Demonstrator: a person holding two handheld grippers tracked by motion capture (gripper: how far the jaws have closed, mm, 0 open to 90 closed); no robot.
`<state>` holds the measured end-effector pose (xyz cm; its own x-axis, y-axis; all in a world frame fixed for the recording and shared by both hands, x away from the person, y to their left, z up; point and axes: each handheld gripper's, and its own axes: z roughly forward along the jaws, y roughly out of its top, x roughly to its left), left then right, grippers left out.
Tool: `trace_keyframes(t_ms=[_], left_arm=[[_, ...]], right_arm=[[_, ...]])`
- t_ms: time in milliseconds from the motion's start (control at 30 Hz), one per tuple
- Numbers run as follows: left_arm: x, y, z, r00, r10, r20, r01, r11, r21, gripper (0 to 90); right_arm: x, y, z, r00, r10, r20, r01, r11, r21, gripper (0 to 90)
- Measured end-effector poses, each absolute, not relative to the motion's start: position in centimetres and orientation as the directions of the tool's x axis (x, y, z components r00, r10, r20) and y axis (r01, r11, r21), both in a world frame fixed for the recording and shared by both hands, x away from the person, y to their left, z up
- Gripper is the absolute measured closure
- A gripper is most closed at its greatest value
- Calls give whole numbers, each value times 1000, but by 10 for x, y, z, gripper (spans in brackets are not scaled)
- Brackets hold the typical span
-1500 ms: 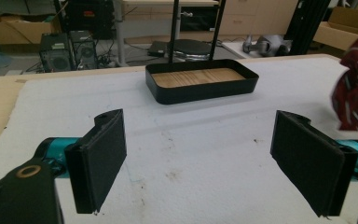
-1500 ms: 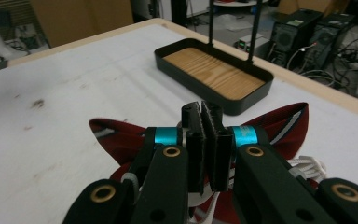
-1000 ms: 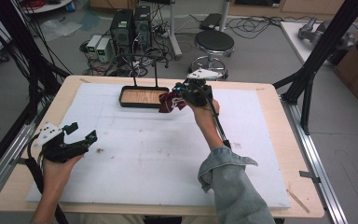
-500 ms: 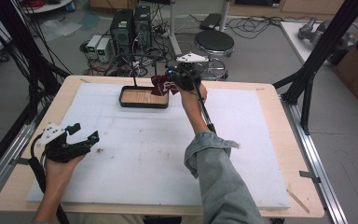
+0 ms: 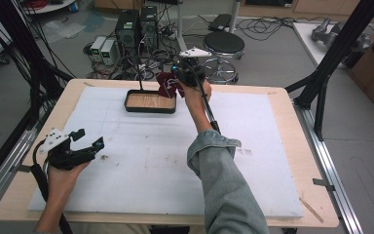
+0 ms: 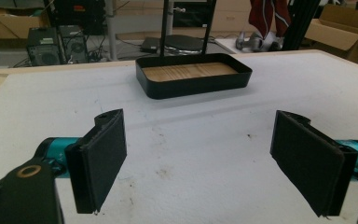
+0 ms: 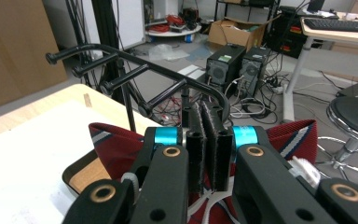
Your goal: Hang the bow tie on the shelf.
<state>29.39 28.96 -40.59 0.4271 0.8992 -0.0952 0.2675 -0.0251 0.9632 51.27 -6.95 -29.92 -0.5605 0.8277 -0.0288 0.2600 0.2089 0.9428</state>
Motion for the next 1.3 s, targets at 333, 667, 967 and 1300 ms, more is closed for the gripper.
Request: trace_keyframes(t_ms=[333,667,967,1300], left_arm=[[294,289,-408,431,897,-100,272,-24,962,187],[295,287,-408,440,893,-95,273,-33,961,187],[295,286,-408,441,892,-98,275,-30,961,187],[295,284,-409,450,887,-100,278,-33,960,187]], right_arm=[[521,-74,-301,-513,859,-8,297,186,937,878],[527,-71,-301,-530,848,-13,279,189,941,877],[531,-60,-296,-537,842,-47,278,229,933,877],[533,-60,-298,-499,863,-78,288,250,924,869]])
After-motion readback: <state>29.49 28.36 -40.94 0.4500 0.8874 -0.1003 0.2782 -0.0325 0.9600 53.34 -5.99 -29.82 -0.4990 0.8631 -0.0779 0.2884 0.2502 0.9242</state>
